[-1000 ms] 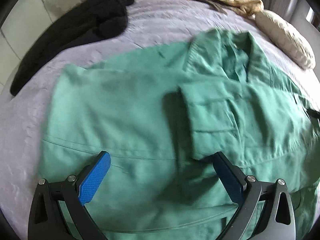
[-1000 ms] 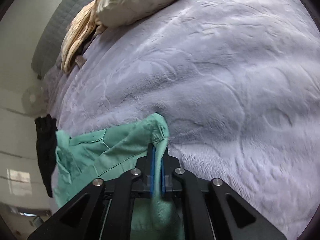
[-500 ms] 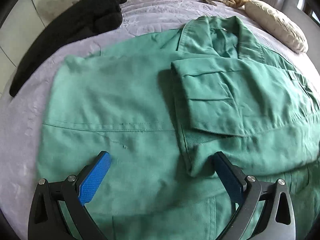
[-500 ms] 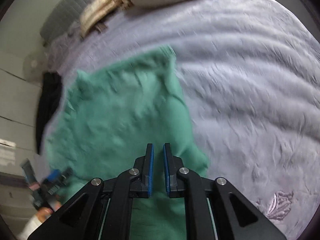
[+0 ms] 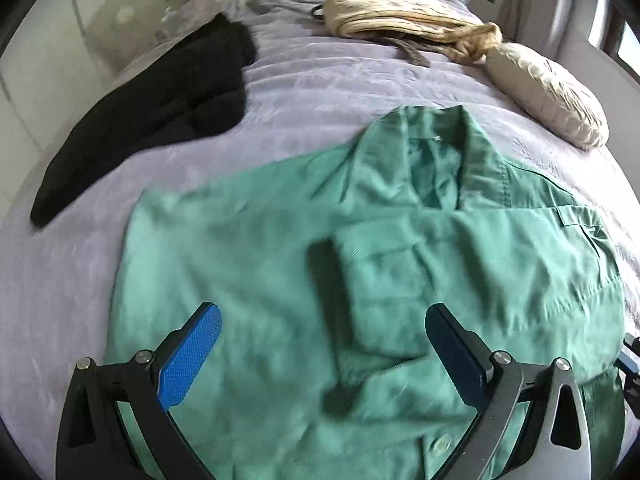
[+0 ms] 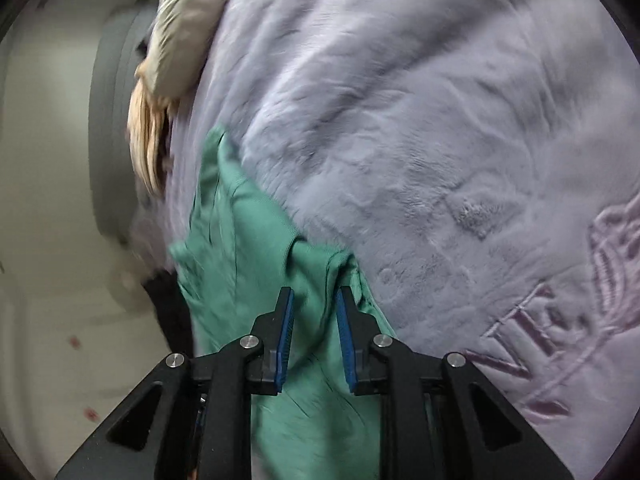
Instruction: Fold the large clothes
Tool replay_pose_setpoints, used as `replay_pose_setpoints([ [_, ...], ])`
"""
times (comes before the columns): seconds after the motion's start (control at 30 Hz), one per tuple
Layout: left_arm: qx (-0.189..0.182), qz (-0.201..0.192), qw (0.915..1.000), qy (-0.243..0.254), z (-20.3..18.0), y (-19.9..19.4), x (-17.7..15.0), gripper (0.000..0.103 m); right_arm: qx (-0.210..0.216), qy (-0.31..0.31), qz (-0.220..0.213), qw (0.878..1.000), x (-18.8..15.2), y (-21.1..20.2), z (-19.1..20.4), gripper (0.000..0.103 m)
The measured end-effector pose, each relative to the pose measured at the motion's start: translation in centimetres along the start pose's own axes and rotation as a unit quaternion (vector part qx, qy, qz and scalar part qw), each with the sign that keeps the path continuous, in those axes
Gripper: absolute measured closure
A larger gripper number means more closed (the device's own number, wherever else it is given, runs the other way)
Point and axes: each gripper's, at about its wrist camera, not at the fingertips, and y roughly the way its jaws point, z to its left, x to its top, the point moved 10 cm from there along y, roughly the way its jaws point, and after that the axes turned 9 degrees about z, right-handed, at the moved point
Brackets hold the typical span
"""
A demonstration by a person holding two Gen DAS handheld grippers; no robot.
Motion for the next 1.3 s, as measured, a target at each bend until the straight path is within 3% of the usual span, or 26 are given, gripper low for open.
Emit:
replay_pose_setpoints([
  [0.13, 0.021, 0.025, 0.9992, 0.025, -2.1, 3.0, 0.5, 0.0, 0.021, 0.029, -0.023, 0.999, 0.6, 0.1, -0.6, 0.079],
  [0.2, 0.031, 0.04, 0.9984, 0.026, -2.4, 4.3, 0.1, 0.0, 0.012, 0.045, -0.033, 0.998, 0.7, -0.2, -1.4, 0.1],
  [0.33, 0.024, 0.036, 0.9989, 0.018, -2.2, 5.0, -0.3, 0.0, -0.058, -0.006, -0.052, 0.997, 0.0, -1.0, -1.3, 0.101],
  [0.53, 0.021, 0.047, 0.9985, 0.018, -1.6, 5.2, 0.4, 0.0, -0.092, -0.015, -0.052, 0.994, -0.3, -1.5, -2.0, 0.101],
  [0.7, 0.021, 0.02, 0.9993, 0.023, 0.8, 1.6, -0.1, 0.0, -0.1, -0.025, -0.045, 0.994, -0.8, -3.5, -1.4, 0.099],
  [0.8, 0.015, 0.018, 0.9992, 0.034, 1.6, 0.0, -1.8, 0.0, -0.106, -0.075, -0.051, 0.99, -1.4, -4.6, 0.4, 0.095],
  [0.93, 0.007, 0.028, 0.9982, 0.053, 1.0, 0.5, -3.5, 0.0, -0.135, -0.189, -0.038, 0.972, -2.4, -2.9, 4.7, 0.095],
  [1.03, 0.035, 0.049, 0.997, 0.05, 1.3, 2.9, -4.5, 0.0, -0.164, -0.223, -0.014, 0.961, -2.5, 0.0, 5.1, 0.095],
  [1.13, 0.008, 0.059, 0.998, 0.02, 2.1, 3.7, -5.0, 0.0, -0.228, -0.215, 0.0, 0.95, -1.4, 1.9, 2.4, 0.098],
  [1.17, 0.014, 0.056, 0.9981, 0.018, 2.7, 3.6, -5.1, 0.0, -0.215, -0.204, 0.005, 0.955, -1.1, 1.9, 1.5, 0.103],
  [1.23, 0.036, 0.052, 0.9977, 0.021, 3.9, 3.4, -5.3, 0.0, -0.187, -0.196, 0.004, 0.963, -0.8, 1.3, 0.7, 0.103],
  [1.3, 0.066, 0.071, 0.9951, 0.02, 5.5, 4.0, -6.1, 0.0, -0.188, -0.199, 0.002, 0.962, -0.7, 0.6, 0.2, 0.103],
])
